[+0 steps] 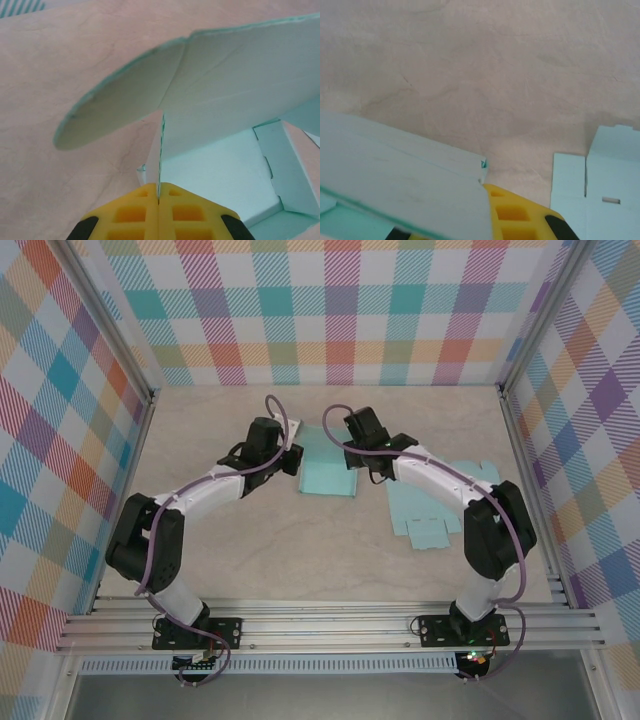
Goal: Fold the paper box
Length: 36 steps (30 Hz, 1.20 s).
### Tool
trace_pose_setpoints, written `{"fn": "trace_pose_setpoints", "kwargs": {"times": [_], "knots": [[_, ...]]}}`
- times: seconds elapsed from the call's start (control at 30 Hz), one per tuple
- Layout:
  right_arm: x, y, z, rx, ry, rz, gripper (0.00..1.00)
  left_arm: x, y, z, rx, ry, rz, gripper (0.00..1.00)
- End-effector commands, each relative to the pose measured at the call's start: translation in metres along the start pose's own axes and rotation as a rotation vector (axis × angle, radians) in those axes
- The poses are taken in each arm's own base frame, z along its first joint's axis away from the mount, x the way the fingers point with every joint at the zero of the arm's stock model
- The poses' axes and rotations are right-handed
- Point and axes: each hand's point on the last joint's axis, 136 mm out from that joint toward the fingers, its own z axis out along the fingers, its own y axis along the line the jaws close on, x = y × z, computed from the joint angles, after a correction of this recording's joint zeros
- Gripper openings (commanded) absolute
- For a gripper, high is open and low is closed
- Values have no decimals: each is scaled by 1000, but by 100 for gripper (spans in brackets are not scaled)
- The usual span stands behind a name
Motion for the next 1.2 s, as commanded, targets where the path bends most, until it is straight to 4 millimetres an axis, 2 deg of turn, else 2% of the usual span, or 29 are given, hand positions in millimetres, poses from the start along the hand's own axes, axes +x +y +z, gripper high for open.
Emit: {"fn": "trace_pose_setpoints", "kwargs": {"times": [0.0, 0.3, 0.43, 0.73, 1.17], "knots": [[-28, 15, 6, -44, -76, 42, 4, -26, -5, -14, -80, -124, -109, 0], [-59, 50, 26, -181, -154, 84, 4, -27, 3, -2, -215, -167, -250, 0], [-65, 59, 32, -217, -175, 93, 4, -27, 8, 5, -259, -173, -307, 0], [-44, 60, 45, -236, -144, 116, 8, -1, 10, 23, -286, -133, -386, 0], [-16, 71, 50, -258, -96, 127, 9, 34, 13, 27, -321, -100, -386, 0]]}}
